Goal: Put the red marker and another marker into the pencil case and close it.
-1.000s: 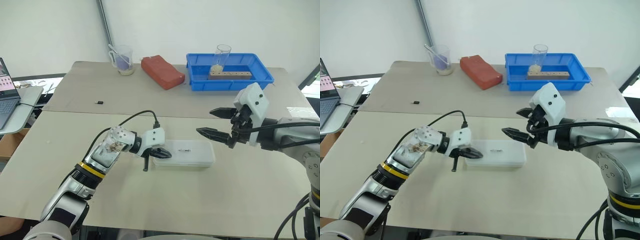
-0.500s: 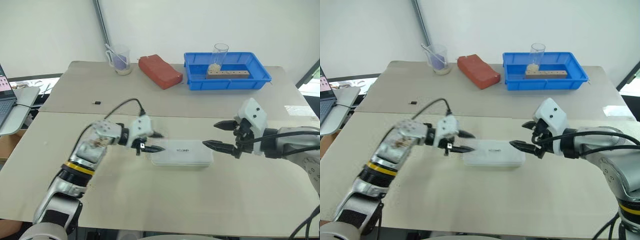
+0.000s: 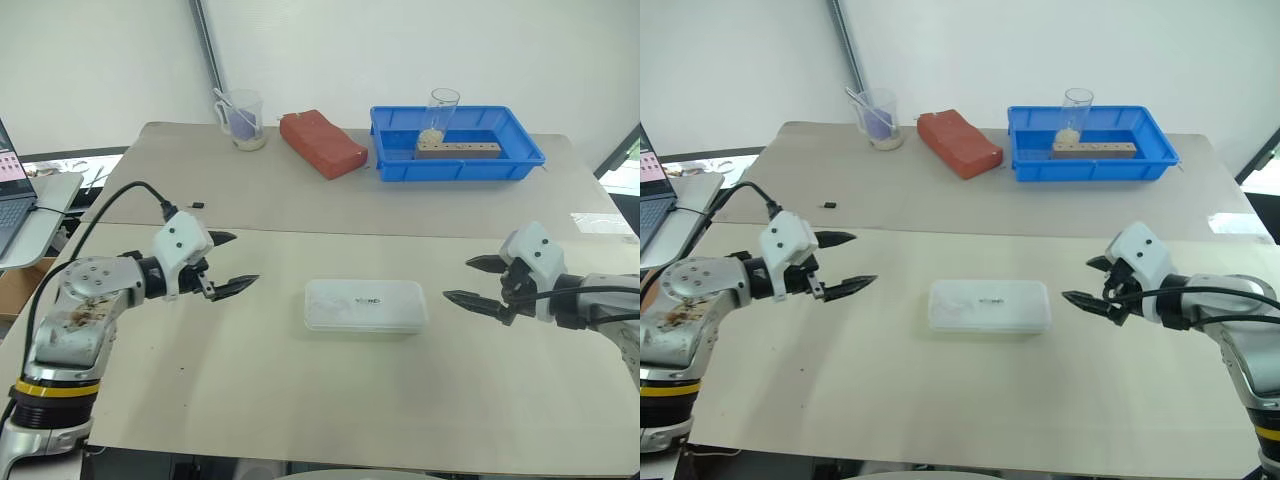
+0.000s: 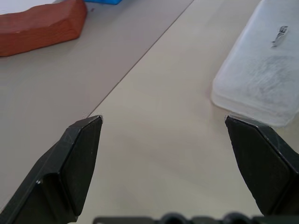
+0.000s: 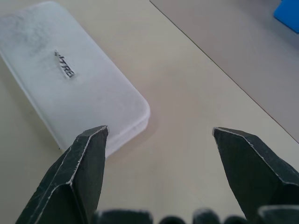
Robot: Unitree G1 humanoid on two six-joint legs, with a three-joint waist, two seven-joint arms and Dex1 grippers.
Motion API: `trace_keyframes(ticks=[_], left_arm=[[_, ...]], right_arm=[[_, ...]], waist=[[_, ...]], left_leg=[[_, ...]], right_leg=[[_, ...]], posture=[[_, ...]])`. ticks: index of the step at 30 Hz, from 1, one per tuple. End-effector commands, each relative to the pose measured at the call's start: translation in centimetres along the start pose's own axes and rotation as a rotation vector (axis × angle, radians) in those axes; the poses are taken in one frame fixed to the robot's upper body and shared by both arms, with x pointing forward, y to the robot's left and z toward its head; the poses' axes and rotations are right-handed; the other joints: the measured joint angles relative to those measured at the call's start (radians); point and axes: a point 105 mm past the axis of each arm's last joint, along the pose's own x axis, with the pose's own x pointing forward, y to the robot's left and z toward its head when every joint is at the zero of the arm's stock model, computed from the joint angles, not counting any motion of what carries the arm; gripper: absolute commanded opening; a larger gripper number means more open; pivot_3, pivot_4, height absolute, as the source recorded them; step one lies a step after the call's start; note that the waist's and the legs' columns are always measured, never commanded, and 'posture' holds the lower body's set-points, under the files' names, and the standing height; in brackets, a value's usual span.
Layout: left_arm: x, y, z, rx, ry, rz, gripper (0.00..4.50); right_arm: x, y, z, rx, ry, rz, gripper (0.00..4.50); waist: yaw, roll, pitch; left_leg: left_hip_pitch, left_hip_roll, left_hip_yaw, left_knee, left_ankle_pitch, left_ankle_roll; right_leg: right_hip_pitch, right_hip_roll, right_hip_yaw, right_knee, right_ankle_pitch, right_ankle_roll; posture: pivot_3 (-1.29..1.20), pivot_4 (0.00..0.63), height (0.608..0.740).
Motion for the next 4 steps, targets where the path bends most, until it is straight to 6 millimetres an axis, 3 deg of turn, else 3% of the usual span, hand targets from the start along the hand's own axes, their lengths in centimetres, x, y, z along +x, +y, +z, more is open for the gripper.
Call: trace_keyframes(ticks=[1, 4], left_arm=[[-0.3, 0.56, 1.29, 0.045, -0.034, 0.047, 4.45], [0.11, 0.43, 1.88, 0.033, -0.056, 0.031, 4.45]], right_arm=[[-0.02, -0.57, 1.07, -0.041, -0.047, -0.028, 3.94], [0.42, -0.88, 1.27, -0.028, -0.065, -0.042, 3.94]], waist=[[0.001, -0.001, 0.0], [-0.001, -0.001, 0.0]], left_leg=[[0.0, 0.0, 0.0, 0.0, 0.0, 0.0], [0.0, 0.0, 0.0, 0.0, 0.0, 0.0]], right_leg=[[0.0, 0.0, 0.0, 0.0, 0.0, 0.0], [0.0, 0.0, 0.0, 0.0, 0.0, 0.0]], posture=[[0.0, 0.15, 0.74], [0.0, 0.15, 0.74]])
